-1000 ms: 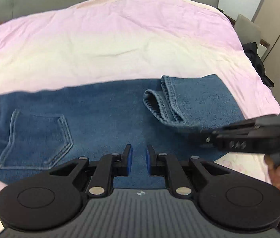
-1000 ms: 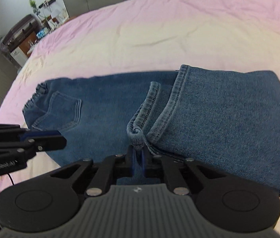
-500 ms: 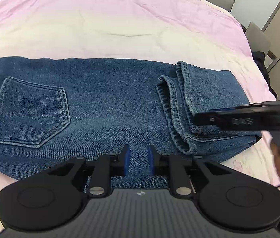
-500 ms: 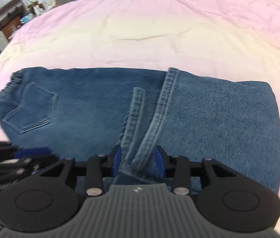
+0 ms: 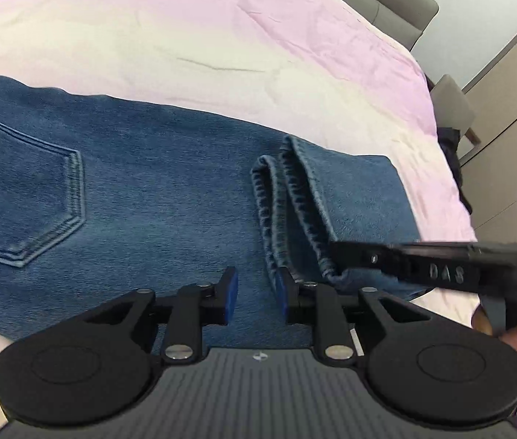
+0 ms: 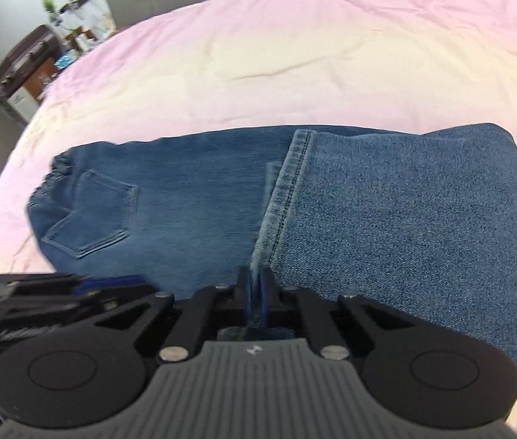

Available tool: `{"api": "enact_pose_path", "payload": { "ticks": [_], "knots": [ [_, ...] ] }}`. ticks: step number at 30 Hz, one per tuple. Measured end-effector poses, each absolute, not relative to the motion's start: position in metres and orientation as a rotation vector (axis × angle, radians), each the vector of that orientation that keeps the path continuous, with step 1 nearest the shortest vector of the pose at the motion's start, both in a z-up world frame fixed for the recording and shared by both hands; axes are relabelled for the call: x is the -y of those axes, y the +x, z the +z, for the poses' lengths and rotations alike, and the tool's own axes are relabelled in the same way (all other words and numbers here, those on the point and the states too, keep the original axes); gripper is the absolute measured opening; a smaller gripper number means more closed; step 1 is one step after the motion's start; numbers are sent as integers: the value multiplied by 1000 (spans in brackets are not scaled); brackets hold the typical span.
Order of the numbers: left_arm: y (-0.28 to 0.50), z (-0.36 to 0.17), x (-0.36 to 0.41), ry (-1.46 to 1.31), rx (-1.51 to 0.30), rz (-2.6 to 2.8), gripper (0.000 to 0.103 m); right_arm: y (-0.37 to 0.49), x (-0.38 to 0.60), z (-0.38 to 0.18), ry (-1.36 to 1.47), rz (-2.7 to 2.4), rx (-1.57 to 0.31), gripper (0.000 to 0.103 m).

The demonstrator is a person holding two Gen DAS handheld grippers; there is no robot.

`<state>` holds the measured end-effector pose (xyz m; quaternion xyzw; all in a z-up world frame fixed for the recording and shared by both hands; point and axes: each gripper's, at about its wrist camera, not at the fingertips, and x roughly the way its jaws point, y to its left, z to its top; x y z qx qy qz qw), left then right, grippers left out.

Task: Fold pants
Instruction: 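Lower the hems onto the jeans and open the right gripper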

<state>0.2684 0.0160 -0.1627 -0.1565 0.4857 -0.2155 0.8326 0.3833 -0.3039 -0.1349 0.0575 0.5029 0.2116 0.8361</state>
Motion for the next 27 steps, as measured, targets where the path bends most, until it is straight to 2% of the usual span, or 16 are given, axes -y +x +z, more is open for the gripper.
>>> {"api": "enact_pose_path", "payload": {
  "ticks": [4,9,15,19,21,25,27],
  "knots": [
    [284,-165,-5,-359,-1046,-470,27,380,297,-146,128,492,-1103,0],
    [305,-177,15,-331,-1088,-465,41,381,294,-174,138,521,-1148,0],
    [326,-205,46,-282,-1133,-434,44,386,295,-187,161,552,-1155,0],
    [330,-214,58,-272,-1116,-425,50,387,298,-192,164,570,-1145,0],
    [330,-215,65,-233,-1103,-436,41,388,300,-195,172,576,-1137,2],
    [325,-207,75,-181,-1072,-415,29,390,304,-197,187,580,-1121,10],
    [321,-200,77,-173,-1043,-427,20,388,308,-193,178,575,-1102,21]
  ]
}}
